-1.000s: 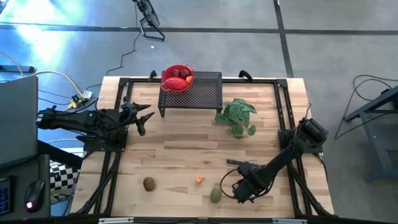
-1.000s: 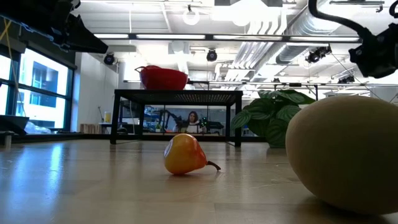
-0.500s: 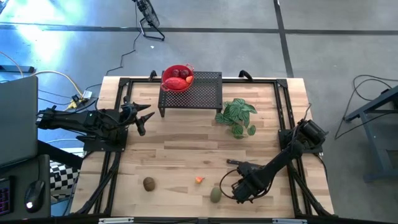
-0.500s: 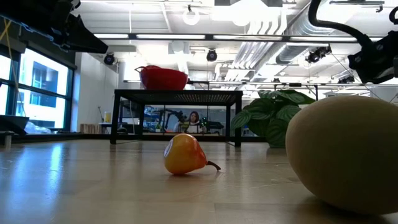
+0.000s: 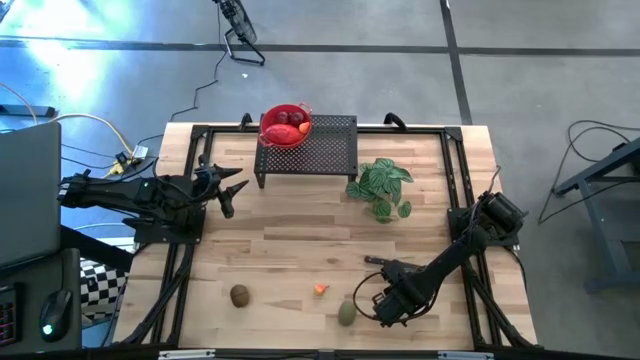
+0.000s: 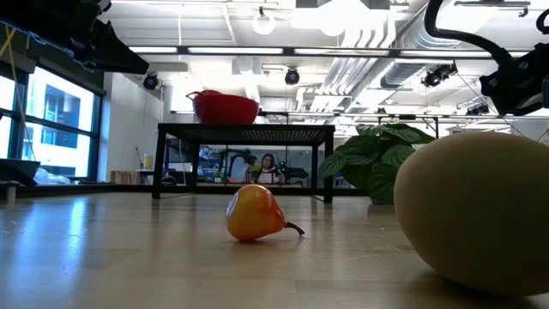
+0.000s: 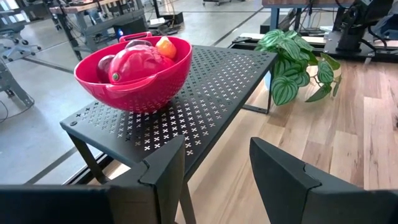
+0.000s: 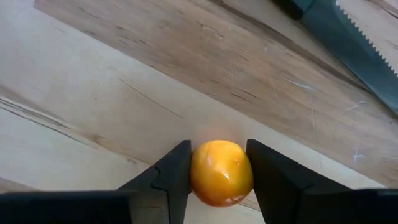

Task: Pick & Place Fruit
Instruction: Put the right yellow pear in the red strainer bowl on the shelf

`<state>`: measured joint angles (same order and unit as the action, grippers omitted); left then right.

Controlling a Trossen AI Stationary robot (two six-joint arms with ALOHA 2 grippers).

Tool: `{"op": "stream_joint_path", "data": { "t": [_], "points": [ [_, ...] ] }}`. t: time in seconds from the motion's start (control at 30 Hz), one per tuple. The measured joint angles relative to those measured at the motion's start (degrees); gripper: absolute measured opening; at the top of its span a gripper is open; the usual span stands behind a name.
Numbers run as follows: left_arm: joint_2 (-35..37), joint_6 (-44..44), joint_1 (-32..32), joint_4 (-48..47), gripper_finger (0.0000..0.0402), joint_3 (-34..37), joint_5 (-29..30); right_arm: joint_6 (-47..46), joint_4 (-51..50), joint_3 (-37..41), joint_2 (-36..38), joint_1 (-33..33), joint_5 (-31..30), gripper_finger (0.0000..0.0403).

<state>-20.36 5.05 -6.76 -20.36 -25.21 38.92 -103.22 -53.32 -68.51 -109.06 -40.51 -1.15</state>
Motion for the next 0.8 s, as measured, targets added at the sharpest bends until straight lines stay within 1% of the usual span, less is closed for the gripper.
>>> {"op": "stream_joint_path", "data": {
  "t": [0.17,0.8],
  "points": [
    [0.0,0.0,-0.01,0.0,0.0175,0.0,0.0,0.0,-0.01,0.0,0.01,0.0,-0.03,0.0136],
    [-0.01,-0.01,-0.01,-0.83,0.0175,0.0,0.0,2.82,-1.93,0.0,1.6,0.12,-0.02,0.013]
  ]
}}
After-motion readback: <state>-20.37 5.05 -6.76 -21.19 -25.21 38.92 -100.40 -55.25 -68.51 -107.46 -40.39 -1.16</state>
